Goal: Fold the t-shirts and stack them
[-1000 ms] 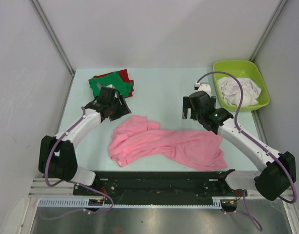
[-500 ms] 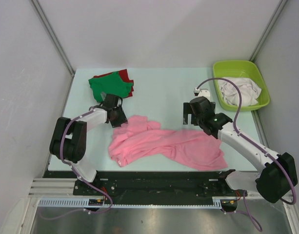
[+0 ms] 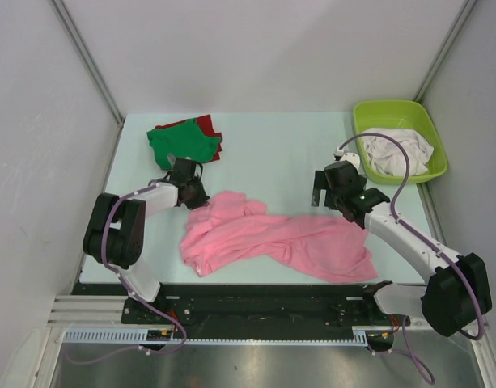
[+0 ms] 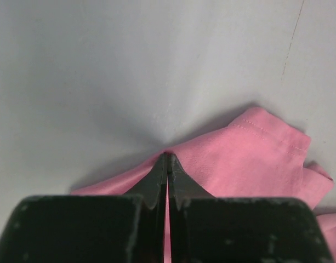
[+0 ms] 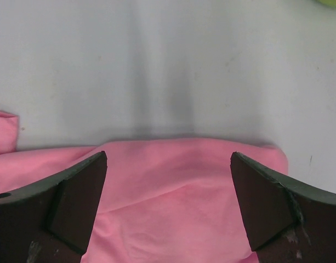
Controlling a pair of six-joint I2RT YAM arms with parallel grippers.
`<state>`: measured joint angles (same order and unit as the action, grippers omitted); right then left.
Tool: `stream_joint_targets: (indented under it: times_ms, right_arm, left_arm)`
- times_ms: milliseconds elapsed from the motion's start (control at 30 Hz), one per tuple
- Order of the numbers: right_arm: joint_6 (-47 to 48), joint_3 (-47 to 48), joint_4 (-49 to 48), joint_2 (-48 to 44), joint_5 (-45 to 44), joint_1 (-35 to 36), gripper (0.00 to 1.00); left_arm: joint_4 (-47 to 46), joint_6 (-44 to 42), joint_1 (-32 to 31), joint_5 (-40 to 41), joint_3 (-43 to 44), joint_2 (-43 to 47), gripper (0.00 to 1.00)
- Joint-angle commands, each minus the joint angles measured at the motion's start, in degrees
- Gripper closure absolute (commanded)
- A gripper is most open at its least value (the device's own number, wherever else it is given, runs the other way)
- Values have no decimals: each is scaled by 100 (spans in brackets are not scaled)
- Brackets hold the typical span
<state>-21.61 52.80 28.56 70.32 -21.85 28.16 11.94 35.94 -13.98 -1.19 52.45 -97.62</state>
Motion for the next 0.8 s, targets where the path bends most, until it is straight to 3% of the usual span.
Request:
stream_joint_targets:
  times_ms: [0, 200, 400, 533, 667, 767]
  right_arm:
    - [-484, -331, -148, 209, 189, -433, 0]
    - [-819, -770, -482, 692, 217, -891, 2]
    - [-933, -937, -746, 1097, -12, -1015, 5]
    - [-924, -938, -1070, 1281, 294, -1023, 9]
    - [-968, -920, -1212, 1440, 418, -805, 14]
    - [-960, -894, -1221, 1528, 304, -690, 30]
  left_arm:
    - [-131, 62, 9, -127, -226, 146, 100]
    - [167, 115, 18, -92, -253, 1156, 100]
    - [387, 36, 18, -284, -208, 2071, 100]
    - [545, -17, 18, -399, -191, 2511, 100]
    - [598, -105, 18, -513, -235, 2713, 100]
    - [608, -131, 18, -522, -278, 2679, 100]
